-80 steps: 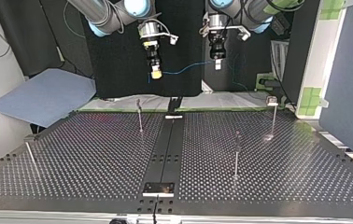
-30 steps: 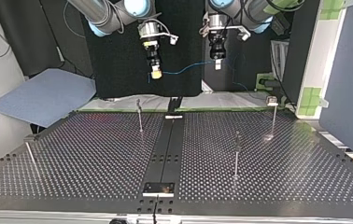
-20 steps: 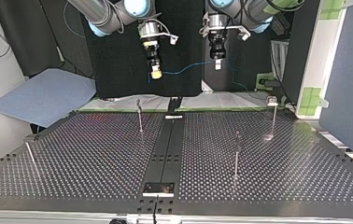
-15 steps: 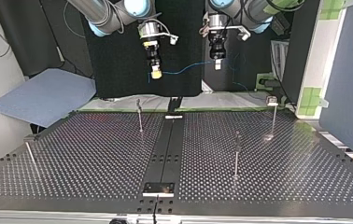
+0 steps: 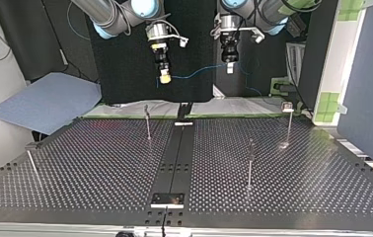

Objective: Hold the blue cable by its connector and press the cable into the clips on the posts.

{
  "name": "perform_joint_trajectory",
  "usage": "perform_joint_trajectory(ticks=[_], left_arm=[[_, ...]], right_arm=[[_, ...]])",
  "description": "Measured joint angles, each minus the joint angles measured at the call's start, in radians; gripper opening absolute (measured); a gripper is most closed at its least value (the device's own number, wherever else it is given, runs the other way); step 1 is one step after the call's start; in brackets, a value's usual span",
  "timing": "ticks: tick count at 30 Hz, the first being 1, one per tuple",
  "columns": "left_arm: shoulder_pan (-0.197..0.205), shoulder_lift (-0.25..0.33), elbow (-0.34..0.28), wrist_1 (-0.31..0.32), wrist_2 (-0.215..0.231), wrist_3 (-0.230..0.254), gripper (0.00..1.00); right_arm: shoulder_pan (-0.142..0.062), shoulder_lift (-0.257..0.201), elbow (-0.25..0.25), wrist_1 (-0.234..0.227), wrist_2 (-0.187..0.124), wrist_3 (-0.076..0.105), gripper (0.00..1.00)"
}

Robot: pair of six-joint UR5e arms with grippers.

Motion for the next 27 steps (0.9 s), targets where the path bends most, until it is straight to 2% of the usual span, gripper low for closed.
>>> perform_joint_trajectory(ticks=[11,16,21,27], left_arm=[[0.009,-0.012,-0.001,-0.012,-0.012,0.012,0.00],[0.017,-0.052,-0.001,-0.045,-0.043,0.052,0.00],[0.018,-0.096,-0.002,-0.053,-0.050,0.096,0.00],[0.018,-0.140,-0.002,-0.054,-0.051,0.143,0.00]], right_arm=[[0.003,0.003,-0.003,0.003,0.001,-0.003,0.00],[0.011,0.032,-0.032,0.032,0.003,-0.018,0.00],[0.012,0.073,-0.053,0.073,0.003,-0.021,0.00],[0.012,0.118,-0.056,0.125,0.003,-0.021,0.00]])
